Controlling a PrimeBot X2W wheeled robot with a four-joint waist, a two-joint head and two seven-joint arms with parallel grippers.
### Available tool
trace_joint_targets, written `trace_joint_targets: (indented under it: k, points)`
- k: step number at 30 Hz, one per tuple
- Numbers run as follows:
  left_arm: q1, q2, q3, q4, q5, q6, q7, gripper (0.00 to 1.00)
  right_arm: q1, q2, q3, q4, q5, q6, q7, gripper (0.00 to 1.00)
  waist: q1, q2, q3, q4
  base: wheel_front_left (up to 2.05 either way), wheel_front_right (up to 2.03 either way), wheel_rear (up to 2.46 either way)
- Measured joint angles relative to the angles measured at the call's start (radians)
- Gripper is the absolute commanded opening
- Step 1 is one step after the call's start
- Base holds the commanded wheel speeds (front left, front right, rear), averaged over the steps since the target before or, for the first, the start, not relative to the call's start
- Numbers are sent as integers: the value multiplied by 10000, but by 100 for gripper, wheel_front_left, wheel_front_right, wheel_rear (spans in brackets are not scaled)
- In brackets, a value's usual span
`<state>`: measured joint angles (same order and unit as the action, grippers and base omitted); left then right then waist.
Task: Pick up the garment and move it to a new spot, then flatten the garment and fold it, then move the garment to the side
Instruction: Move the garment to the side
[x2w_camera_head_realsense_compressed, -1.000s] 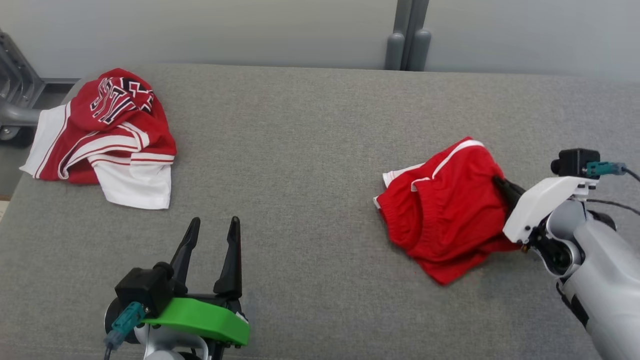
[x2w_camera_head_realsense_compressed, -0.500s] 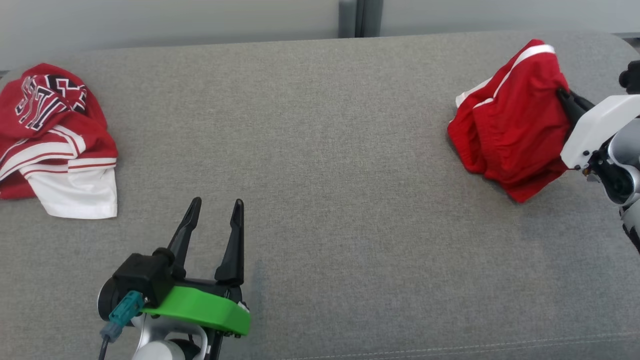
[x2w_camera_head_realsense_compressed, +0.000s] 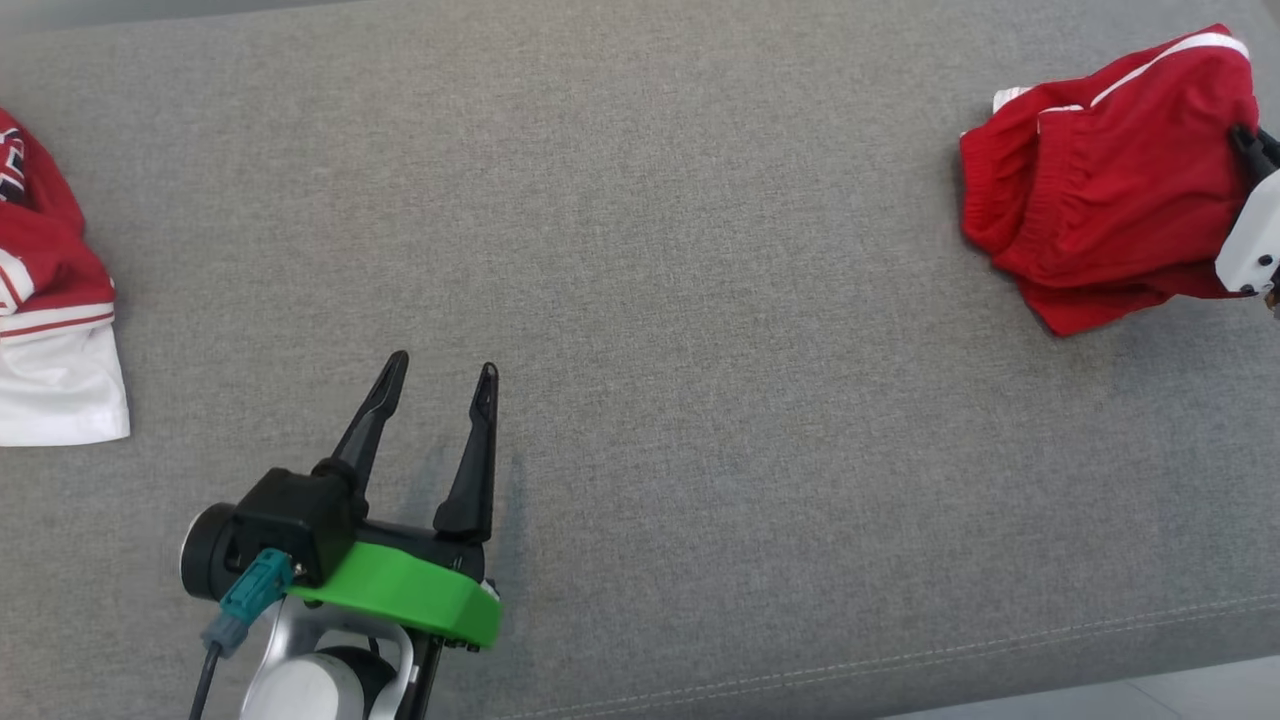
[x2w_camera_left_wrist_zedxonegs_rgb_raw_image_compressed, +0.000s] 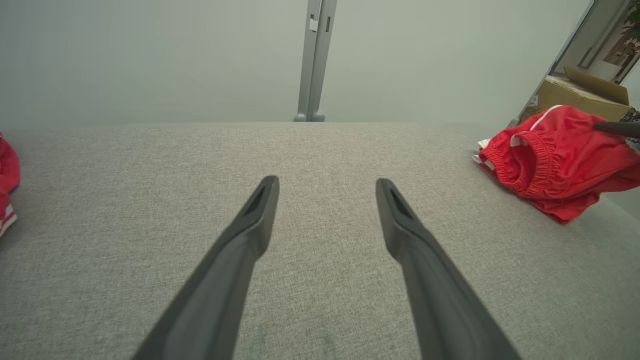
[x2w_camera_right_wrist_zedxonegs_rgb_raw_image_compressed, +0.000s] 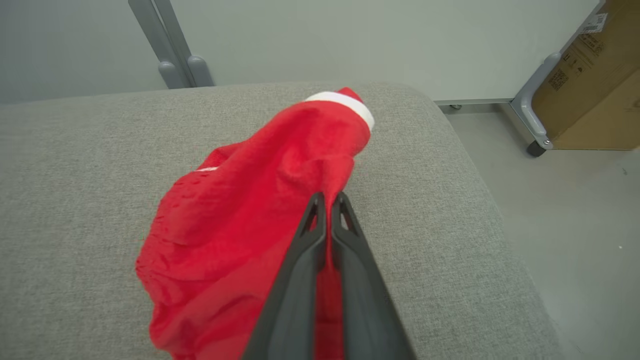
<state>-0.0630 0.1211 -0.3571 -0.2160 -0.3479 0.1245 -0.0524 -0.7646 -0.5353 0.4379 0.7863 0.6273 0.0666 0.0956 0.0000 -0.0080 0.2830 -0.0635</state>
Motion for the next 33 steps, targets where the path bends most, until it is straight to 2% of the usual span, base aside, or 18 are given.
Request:
trace_joint_targets:
  k: [4,11,13,14,15,24,29,33]
  points:
    - [-62,25,-79,-94,27,0,203,100,-167,2,2,257,-259,-263,-407,0,0,0,286,-160,0,0,0]
    - [-295,40,-301,-199,98,-2,430,100,-297,0,-25,886,-683,-963,-1074,1,0,0,656,-244,0,0,0]
    - [-337,40,-314,-196,98,-8,439,100,-293,25,-63,1152,-685,-1214,-1197,46,0,0,690,-201,0,0,0]
    - [-362,40,-307,-196,98,-8,443,100,-293,31,-58,1269,-708,-1256,-1256,81,0,0,695,-175,0,0,0]
    - [-363,42,-276,-199,98,-8,445,100,-293,56,-33,1342,-752,-1304,-1273,100,0,0,698,-156,0,0,0]
    - [-361,48,-27,-176,96,-8,487,100,-268,359,228,1964,-909,-1386,-1409,100,0,0,517,-225,0,0,0]
    - [-360,-13,-35,-58,67,-8,458,100,-313,688,27,1847,-765,-1361,-2048,100,0,0,318,-333,0,0,0]
    - [-359,-69,-21,98,-71,-8,324,100,-456,1026,-63,1438,-633,-1051,-2738,100,0,0,65,-413,0,0,0]
